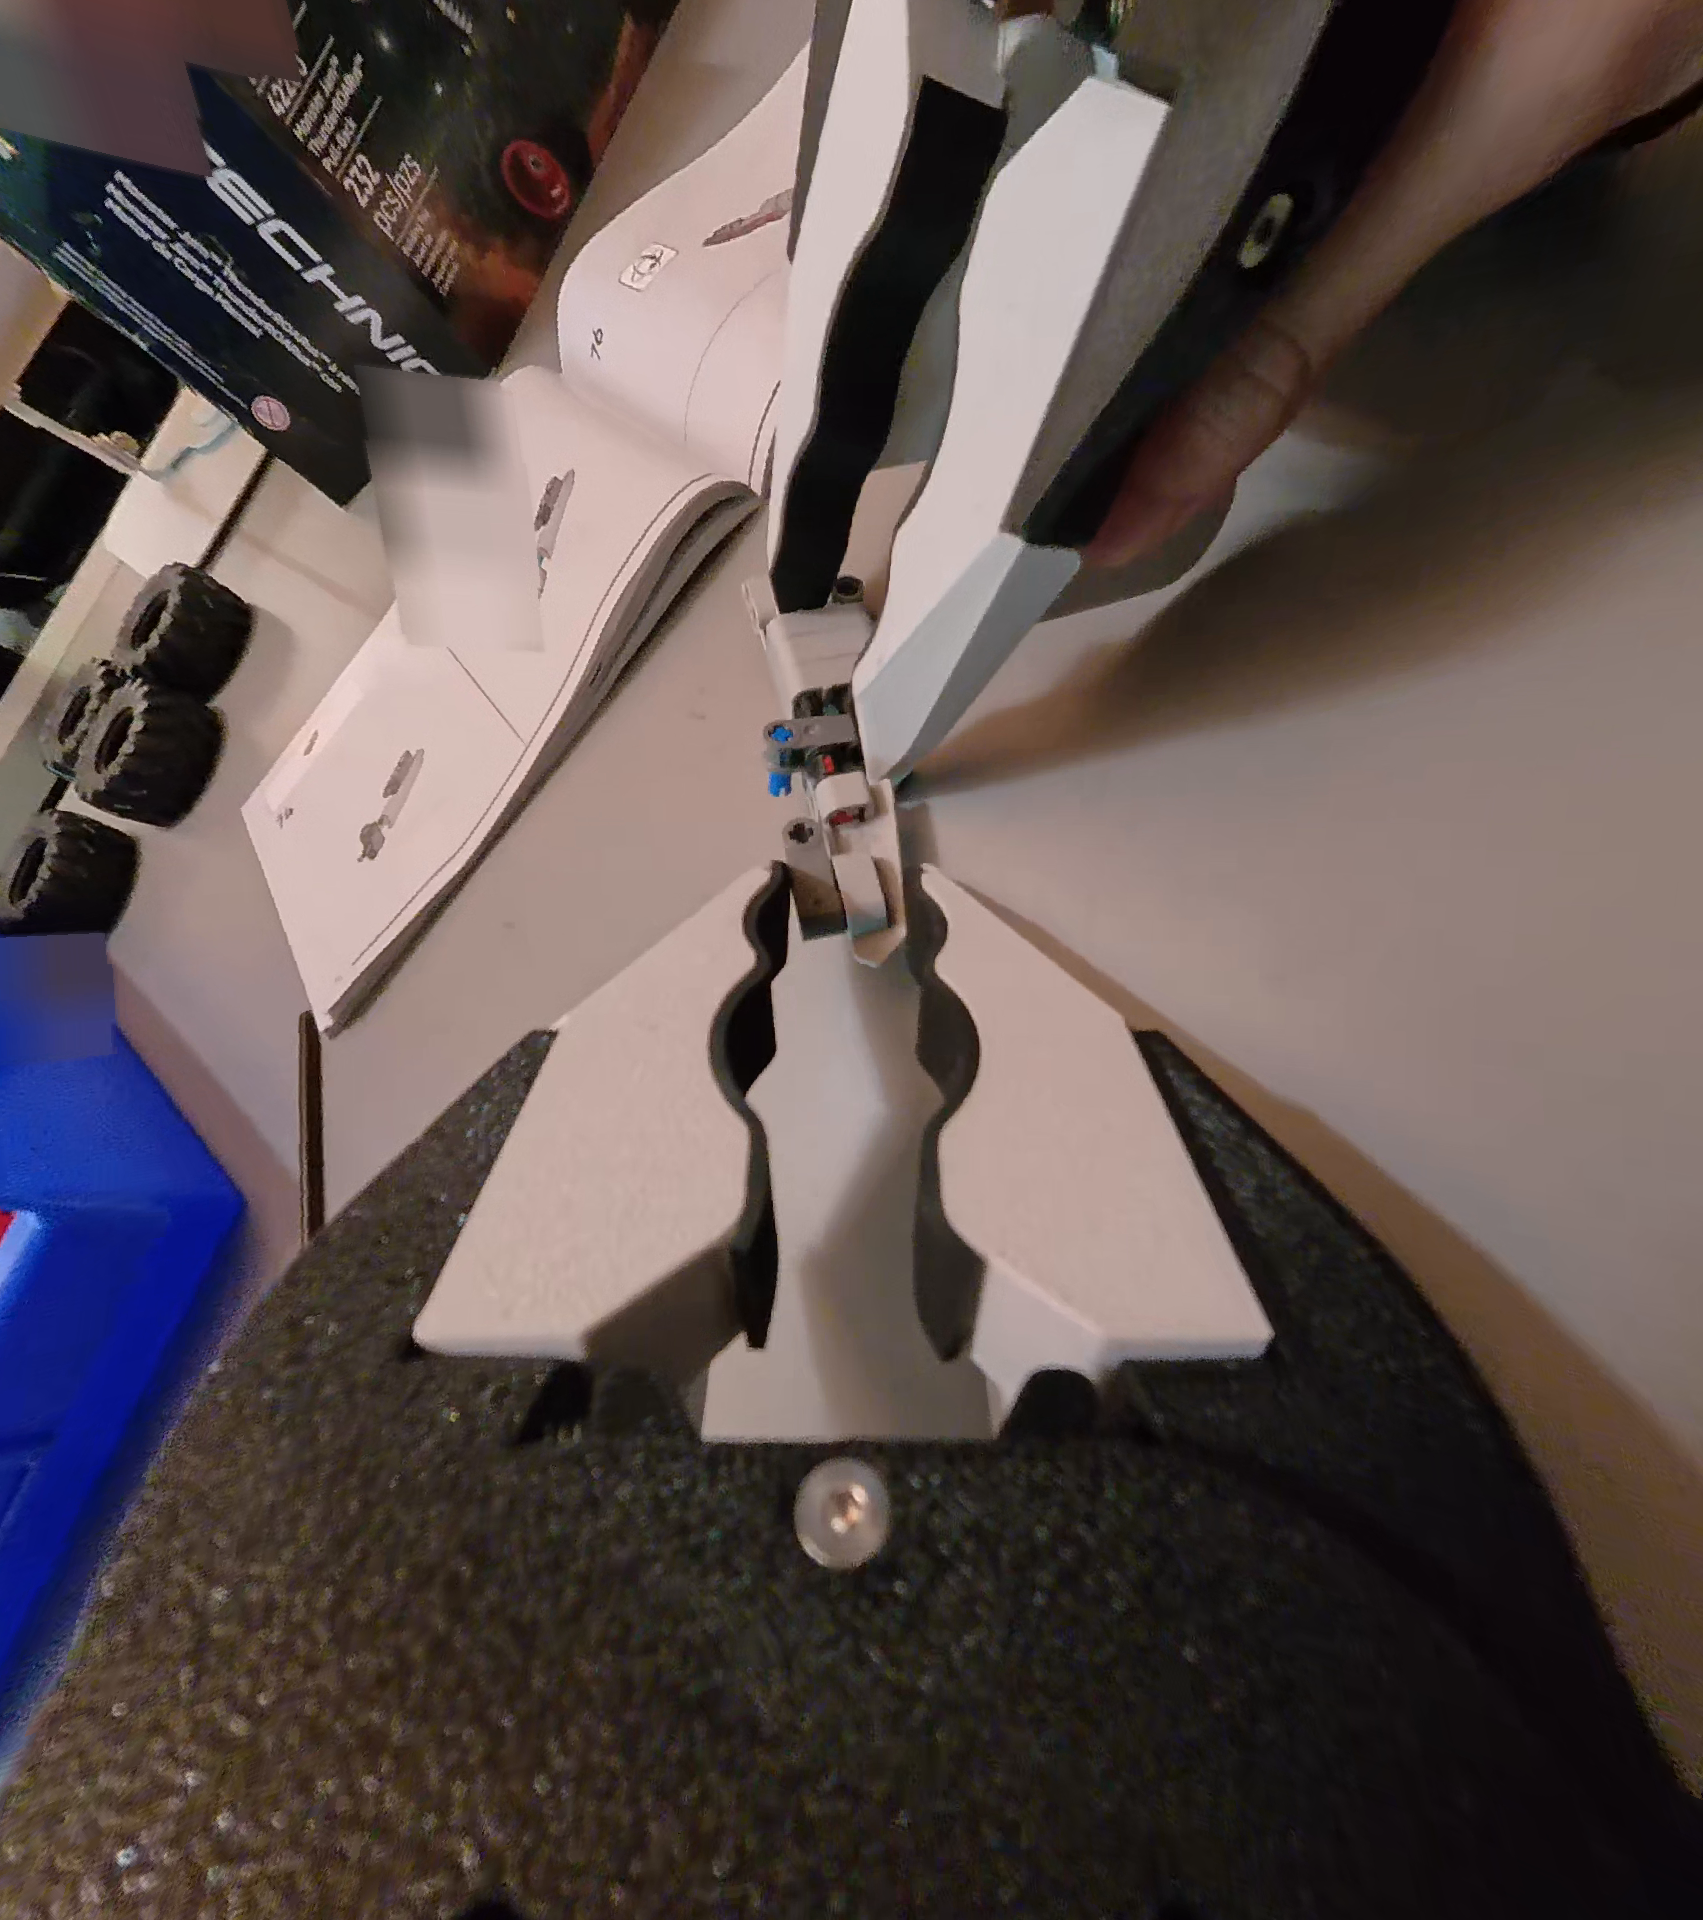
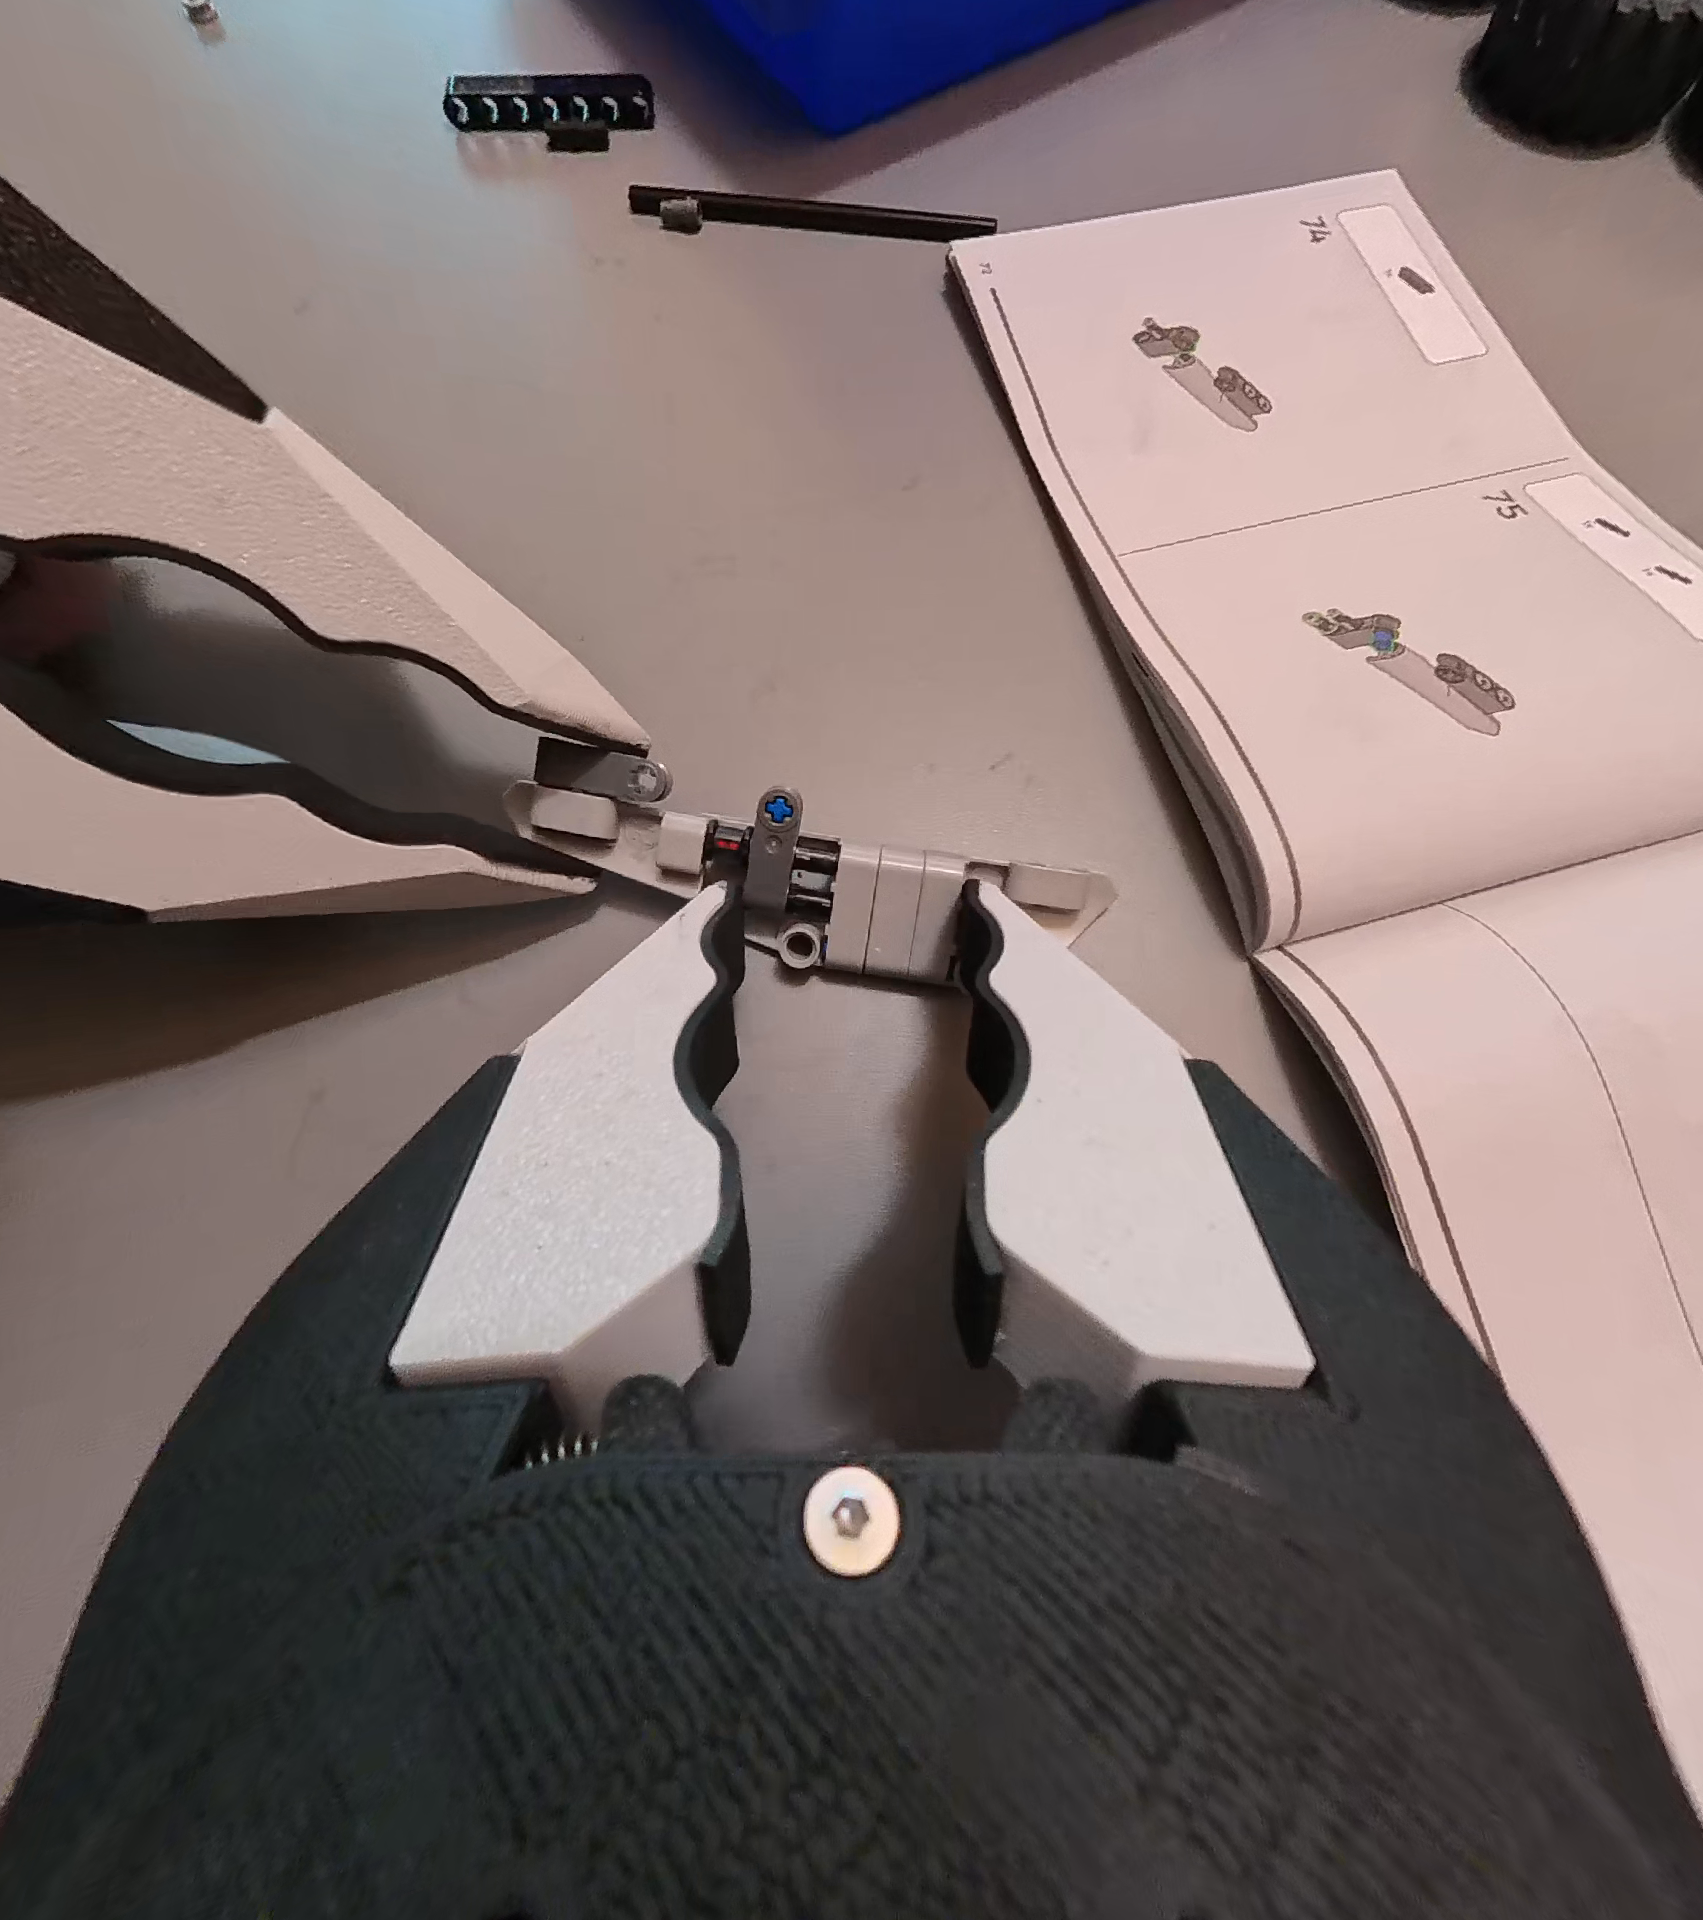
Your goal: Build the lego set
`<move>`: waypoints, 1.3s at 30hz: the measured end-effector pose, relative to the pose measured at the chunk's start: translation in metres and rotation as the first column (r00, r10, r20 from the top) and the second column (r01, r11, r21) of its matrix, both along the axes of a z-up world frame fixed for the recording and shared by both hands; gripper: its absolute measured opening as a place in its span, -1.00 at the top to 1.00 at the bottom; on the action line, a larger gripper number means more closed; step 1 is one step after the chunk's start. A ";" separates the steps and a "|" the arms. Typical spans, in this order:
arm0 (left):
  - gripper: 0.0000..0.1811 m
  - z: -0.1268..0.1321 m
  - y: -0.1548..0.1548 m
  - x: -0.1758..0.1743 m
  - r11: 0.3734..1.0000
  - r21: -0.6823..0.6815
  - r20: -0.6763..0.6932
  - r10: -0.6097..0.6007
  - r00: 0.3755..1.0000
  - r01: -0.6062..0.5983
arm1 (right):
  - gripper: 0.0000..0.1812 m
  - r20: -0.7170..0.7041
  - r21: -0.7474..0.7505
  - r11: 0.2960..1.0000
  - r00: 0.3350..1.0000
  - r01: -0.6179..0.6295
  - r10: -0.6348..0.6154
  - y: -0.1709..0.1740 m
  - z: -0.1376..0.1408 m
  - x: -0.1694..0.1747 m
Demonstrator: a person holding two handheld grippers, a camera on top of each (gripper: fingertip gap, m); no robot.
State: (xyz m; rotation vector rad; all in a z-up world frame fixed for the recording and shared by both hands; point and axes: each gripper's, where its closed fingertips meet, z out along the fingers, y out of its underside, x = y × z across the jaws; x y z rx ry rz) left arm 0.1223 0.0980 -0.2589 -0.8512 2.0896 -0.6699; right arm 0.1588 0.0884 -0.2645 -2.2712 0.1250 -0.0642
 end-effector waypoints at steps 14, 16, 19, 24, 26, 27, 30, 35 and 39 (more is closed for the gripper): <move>0.79 -0.001 0.002 0.002 0.999 0.013 0.003 -0.039 0.999 0.039 | 0.55 0.018 -0.002 1.000 1.000 0.001 -0.001 0.000 0.000 0.000; 0.79 -0.001 0.001 0.002 1.000 0.007 -0.001 -0.024 1.000 0.024 | 0.55 0.015 -0.002 1.000 1.000 0.007 -0.007 0.000 0.000 0.001; 0.79 -0.001 0.001 0.001 1.000 -0.016 -0.019 0.008 1.000 -0.009 | 0.55 0.026 -0.002 1.000 1.000 0.014 -0.014 0.001 0.000 0.001; 0.79 -0.001 0.000 0.002 0.999 -0.045 -0.036 0.028 0.999 -0.030 | 0.55 0.021 -0.003 1.000 1.000 0.023 -0.023 0.001 0.000 0.002; 0.79 -0.001 -0.001 0.001 0.999 -0.041 -0.035 0.029 0.999 -0.030 | 0.56 0.022 -0.002 1.000 0.999 0.023 -0.023 0.000 0.000 0.002; 0.79 -0.001 -0.001 0.001 0.999 -0.037 -0.033 0.025 0.999 -0.027 | 0.56 0.022 -0.002 1.000 0.999 0.023 -0.023 0.001 0.000 0.002; 0.79 -0.001 0.000 0.001 0.999 -0.036 -0.035 0.021 0.999 -0.023 | 0.56 0.027 -0.003 1.000 0.999 0.023 -0.023 0.001 0.000 0.002; 0.79 -0.002 0.001 0.001 0.999 -0.023 -0.032 0.034 0.999 -0.035 | 0.55 0.062 -0.001 1.000 0.998 0.025 -0.025 0.001 0.001 0.003; 0.79 -0.002 0.001 0.002 0.999 -0.011 -0.027 0.040 0.999 -0.040 | 0.55 0.089 0.000 1.000 0.996 0.028 -0.028 0.001 0.001 0.003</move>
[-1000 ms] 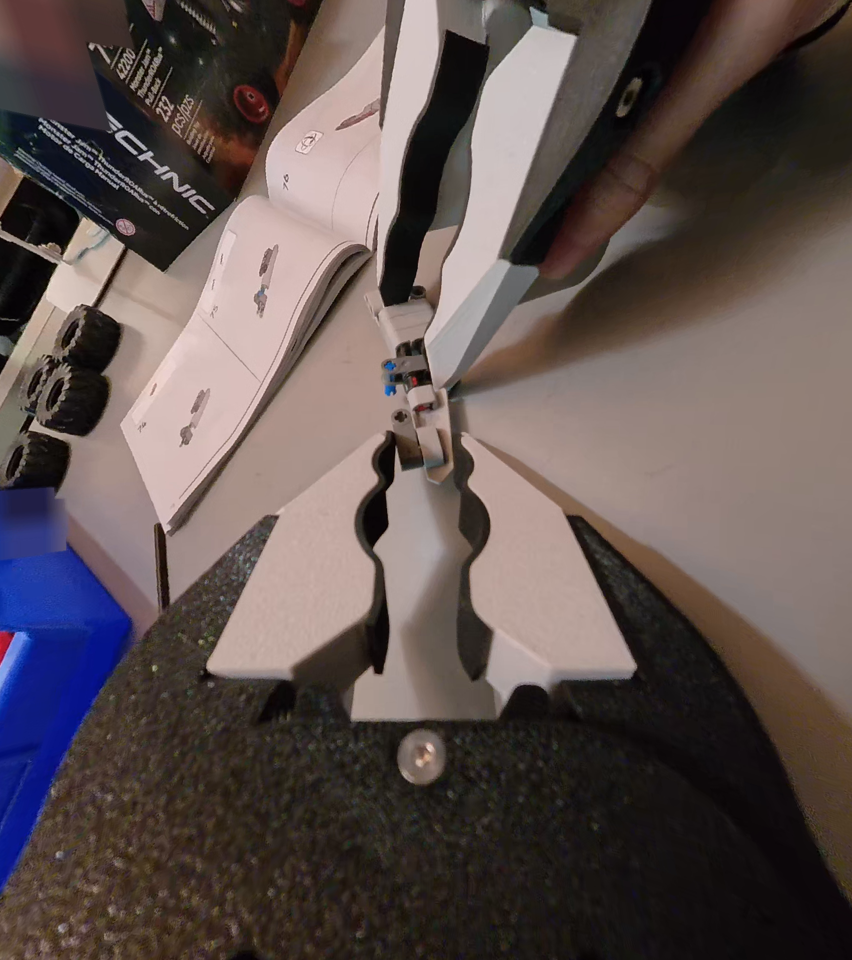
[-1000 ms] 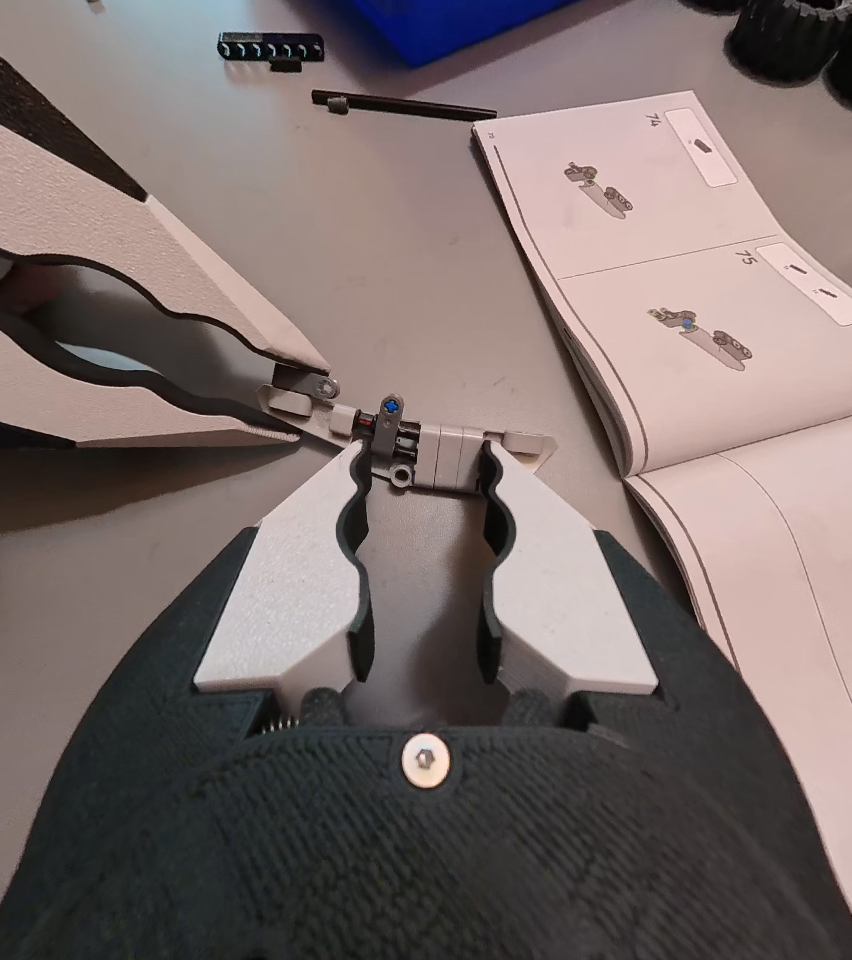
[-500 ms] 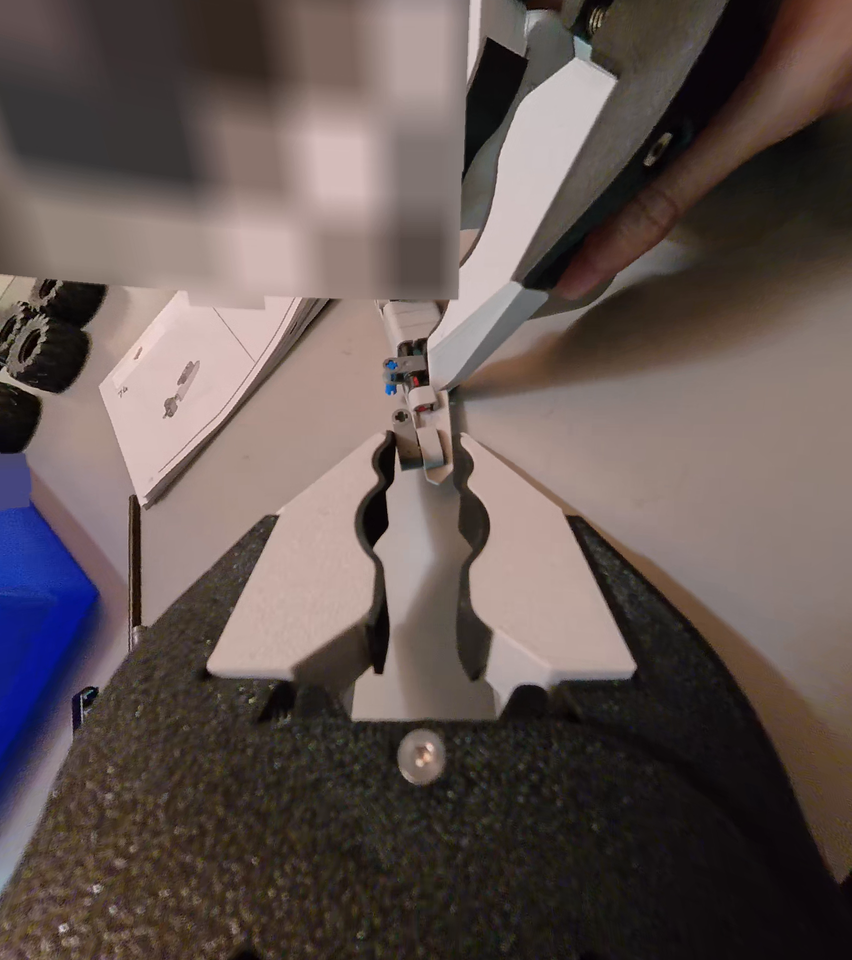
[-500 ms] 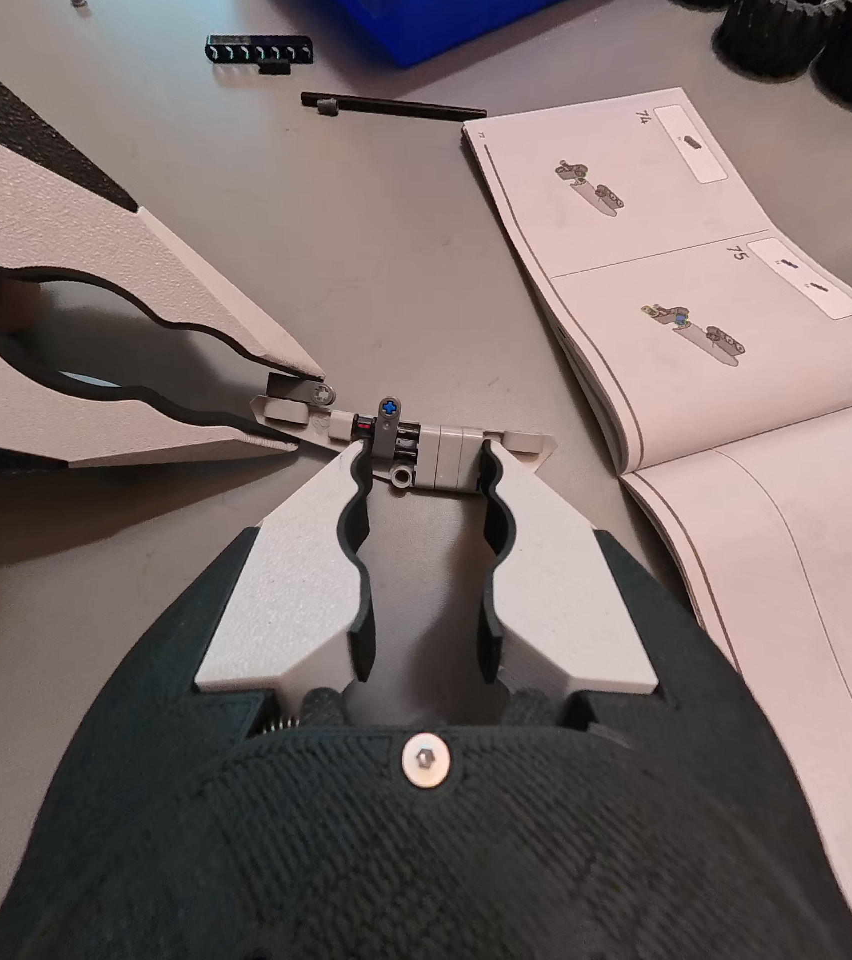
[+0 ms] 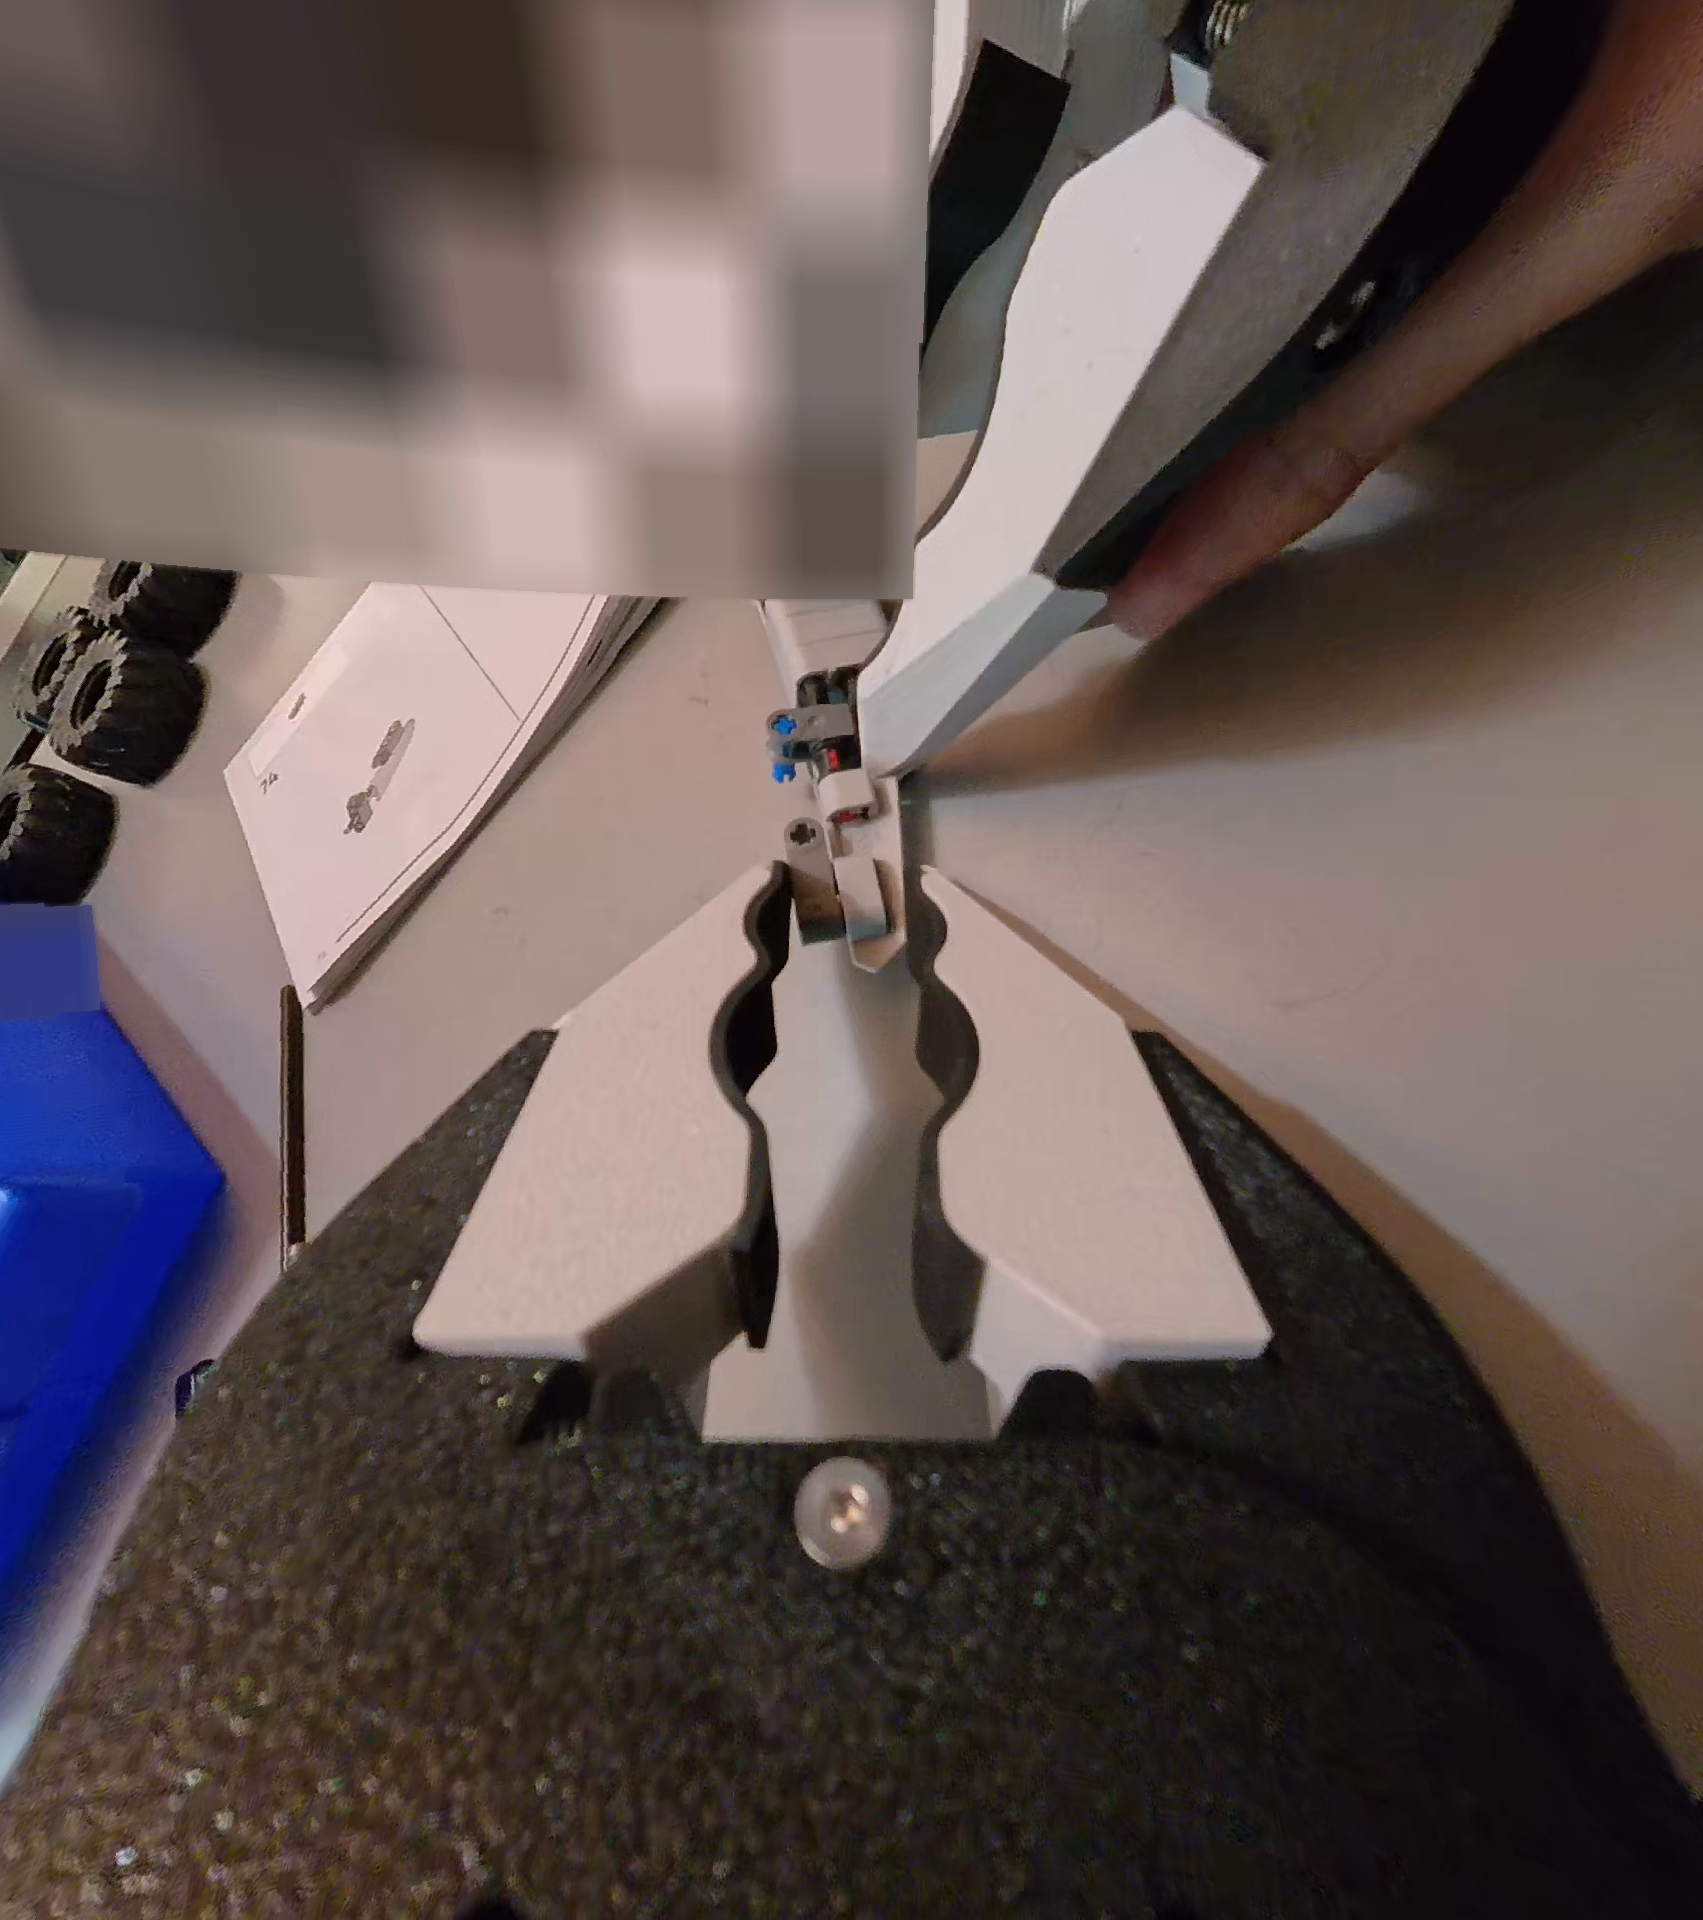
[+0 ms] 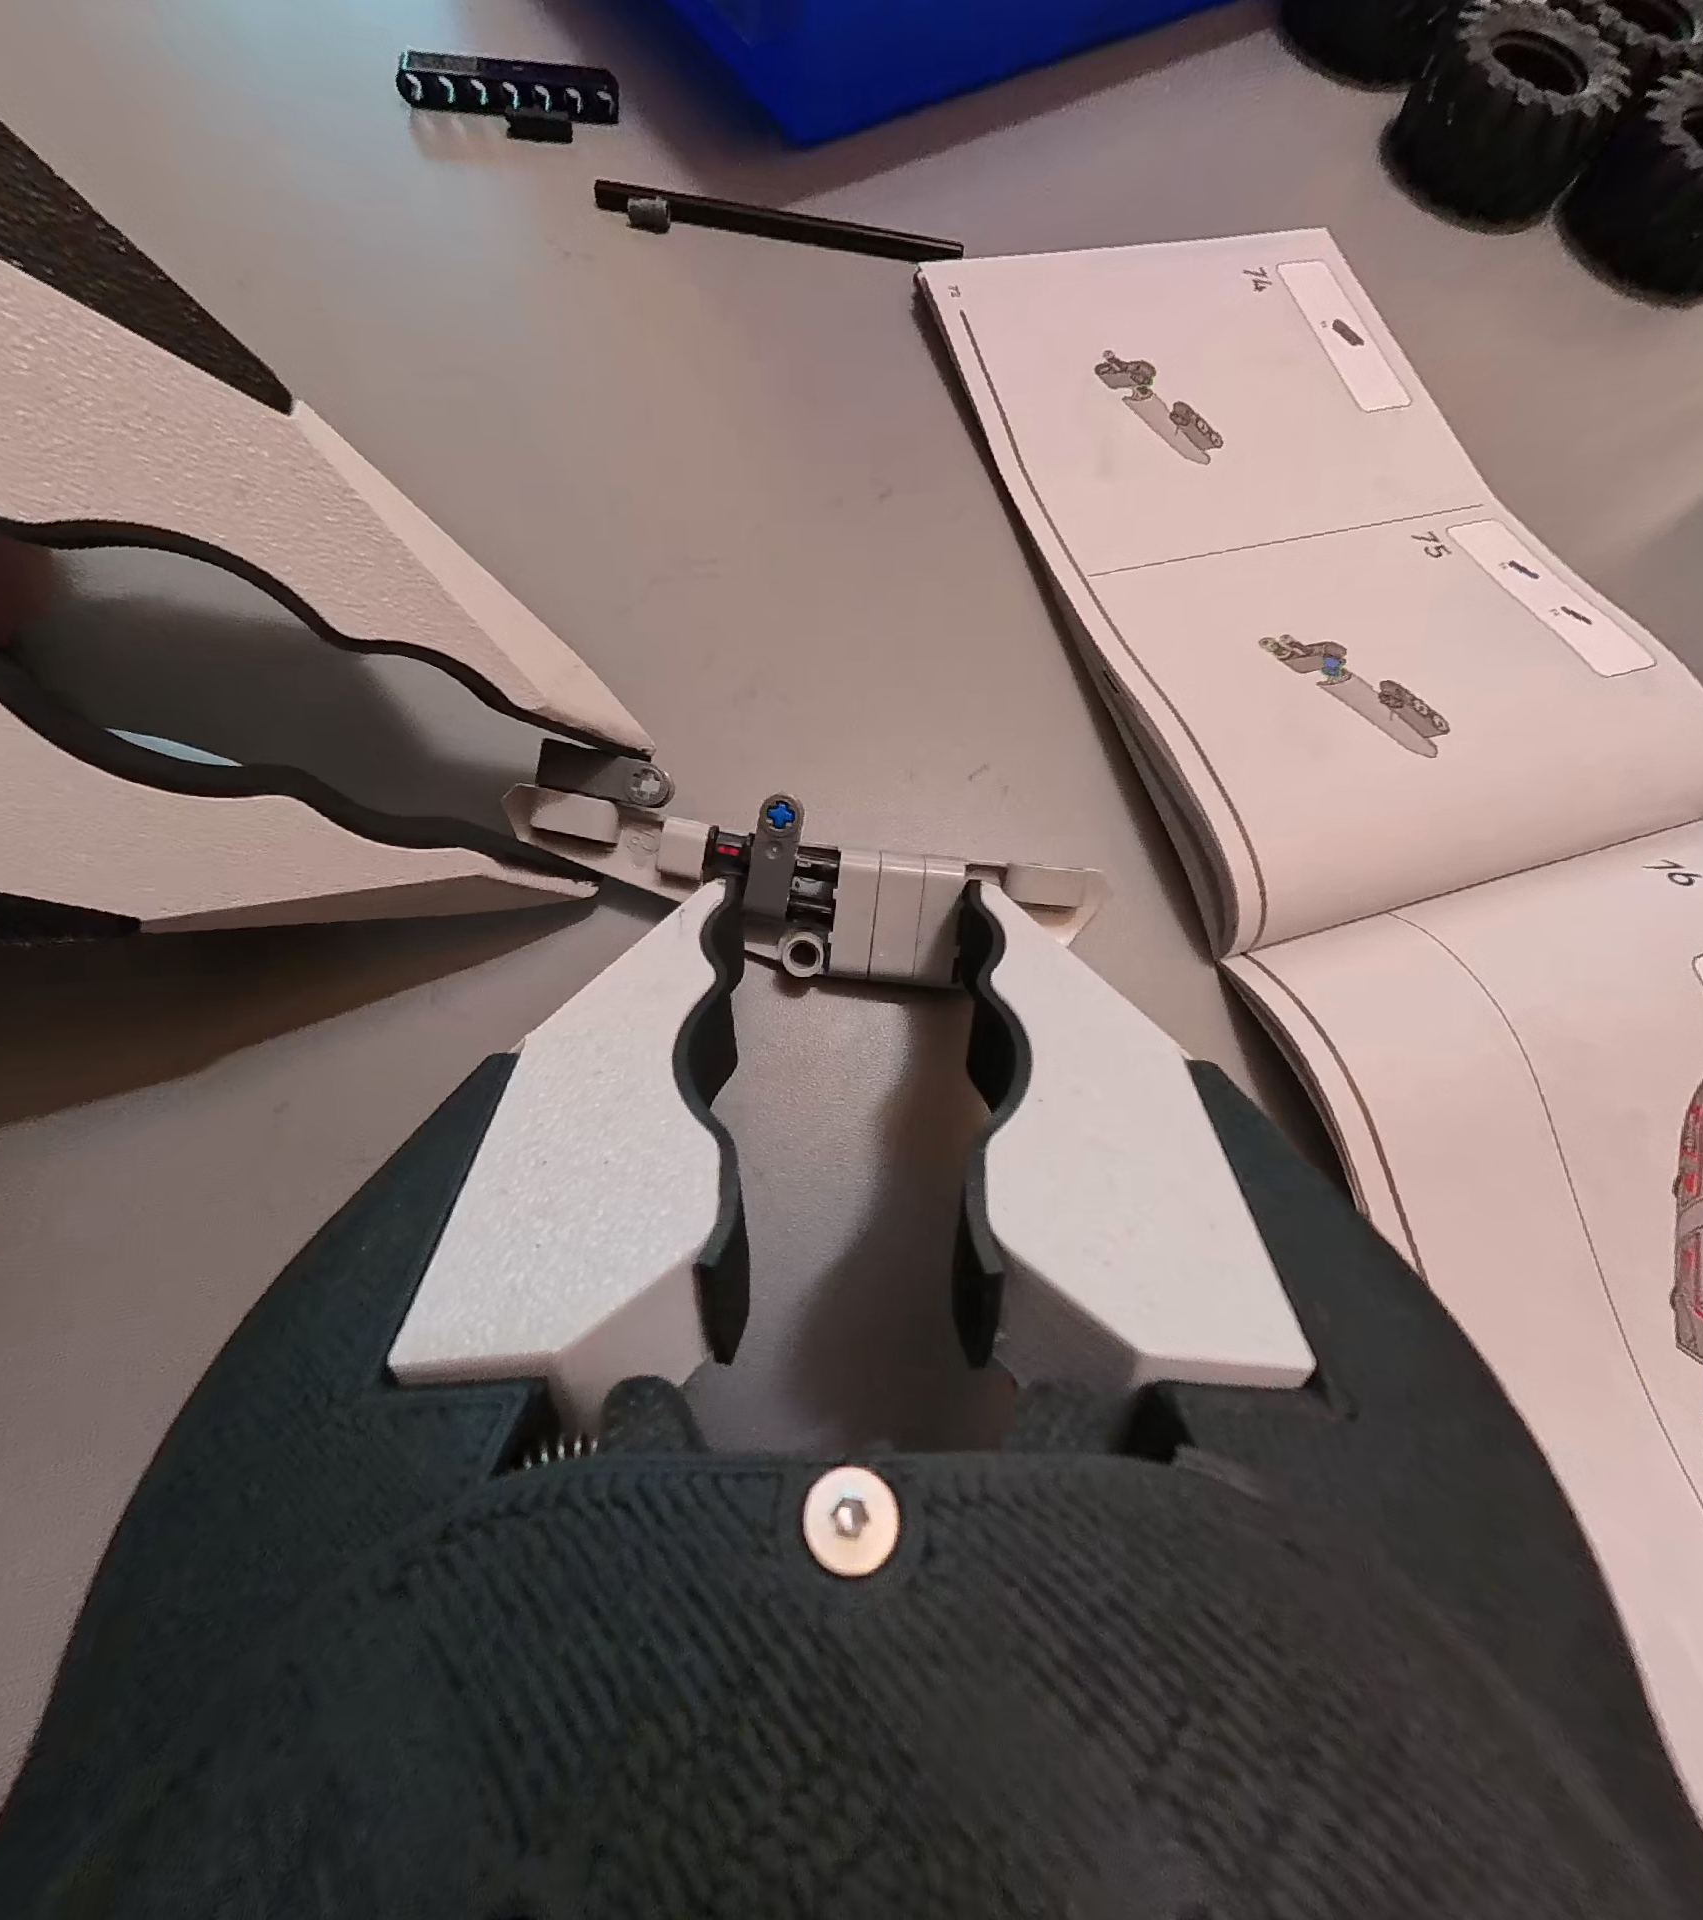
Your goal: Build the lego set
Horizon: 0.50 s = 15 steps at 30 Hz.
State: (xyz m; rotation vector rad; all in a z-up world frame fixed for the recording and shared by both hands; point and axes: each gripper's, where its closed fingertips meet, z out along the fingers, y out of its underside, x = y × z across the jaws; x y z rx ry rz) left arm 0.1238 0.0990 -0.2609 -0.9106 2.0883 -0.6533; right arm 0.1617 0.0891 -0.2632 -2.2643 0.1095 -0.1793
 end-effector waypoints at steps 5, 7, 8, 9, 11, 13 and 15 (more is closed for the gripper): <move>0.80 0.002 -0.002 0.001 1.000 0.006 0.014 -0.001 1.000 0.001 | 0.55 -0.061 0.001 1.000 0.998 0.006 -0.006 0.000 -0.001 0.001; 0.79 0.002 -0.002 0.001 1.000 0.008 0.020 -0.002 1.000 0.002 | 0.56 -0.073 0.001 1.000 0.997 0.005 -0.005 0.000 -0.002 0.001; 0.79 0.002 -0.002 0.002 1.000 0.011 0.020 -0.002 1.000 0.001 | 0.56 -0.073 0.001 1.000 0.997 0.005 -0.005 0.000 -0.002 0.002; 0.79 0.002 -0.002 0.002 1.000 0.016 0.022 -0.003 1.000 0.002 | 0.56 -0.071 0.001 1.000 0.997 0.005 -0.005 0.000 -0.002 0.002; 0.79 0.002 -0.001 0.002 0.999 0.030 0.031 -0.011 0.999 0.011 | 0.56 -0.076 0.001 1.000 0.997 0.002 -0.002 0.000 -0.002 0.002; 0.79 0.003 -0.001 0.003 0.999 0.047 0.041 -0.023 0.999 0.022 | 0.55 -0.070 0.001 1.000 0.998 -0.007 0.007 0.001 -0.002 0.002; 0.79 0.003 -0.001 0.003 0.998 0.058 0.050 -0.036 0.998 0.033 | 0.55 -0.079 0.002 1.000 0.997 -0.007 0.007 0.001 -0.002 0.003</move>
